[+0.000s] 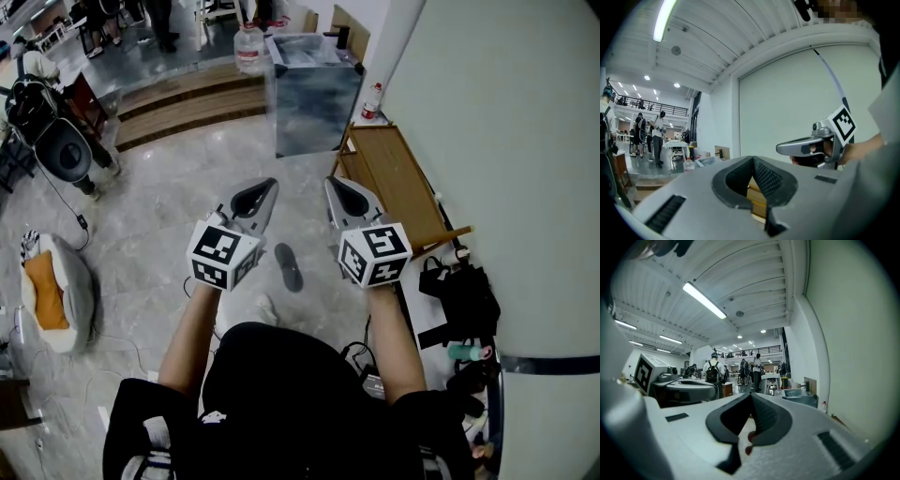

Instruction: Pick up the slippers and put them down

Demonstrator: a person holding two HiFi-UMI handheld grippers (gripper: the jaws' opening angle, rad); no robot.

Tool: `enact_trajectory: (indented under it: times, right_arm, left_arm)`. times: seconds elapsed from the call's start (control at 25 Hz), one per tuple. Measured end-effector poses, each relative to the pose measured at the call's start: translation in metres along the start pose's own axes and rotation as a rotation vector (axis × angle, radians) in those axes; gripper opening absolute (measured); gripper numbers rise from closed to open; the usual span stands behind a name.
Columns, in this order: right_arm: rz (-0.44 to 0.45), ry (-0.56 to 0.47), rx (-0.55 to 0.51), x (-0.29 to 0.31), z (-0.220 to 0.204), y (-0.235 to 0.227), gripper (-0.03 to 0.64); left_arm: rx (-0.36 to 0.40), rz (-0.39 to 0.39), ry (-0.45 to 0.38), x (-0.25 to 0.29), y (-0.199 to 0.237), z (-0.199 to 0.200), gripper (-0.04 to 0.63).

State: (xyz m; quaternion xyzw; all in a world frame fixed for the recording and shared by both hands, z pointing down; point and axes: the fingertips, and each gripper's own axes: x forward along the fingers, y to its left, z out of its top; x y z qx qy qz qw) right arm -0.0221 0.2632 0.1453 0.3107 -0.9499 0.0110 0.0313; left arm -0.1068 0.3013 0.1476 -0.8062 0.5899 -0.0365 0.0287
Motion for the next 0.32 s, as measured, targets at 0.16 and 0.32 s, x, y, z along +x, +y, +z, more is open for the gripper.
enact_trajectory:
  times: [0.16, 0.32]
  right_arm:
    - [0.002, 0.002, 0.001, 0.0029, -0.0021, 0.0017, -0.002]
    - [0.003, 0.004, -0.004, 0.0060, -0.0042, 0.0056, -0.002]
  left_arm:
    - [-0.006, 0.003, -0.001, 0.0002, 0.0024, -0.0029, 0.005]
    - [-0.022, 0.007, -0.008, 0.0001, 0.0057, -0.0044, 0.005]
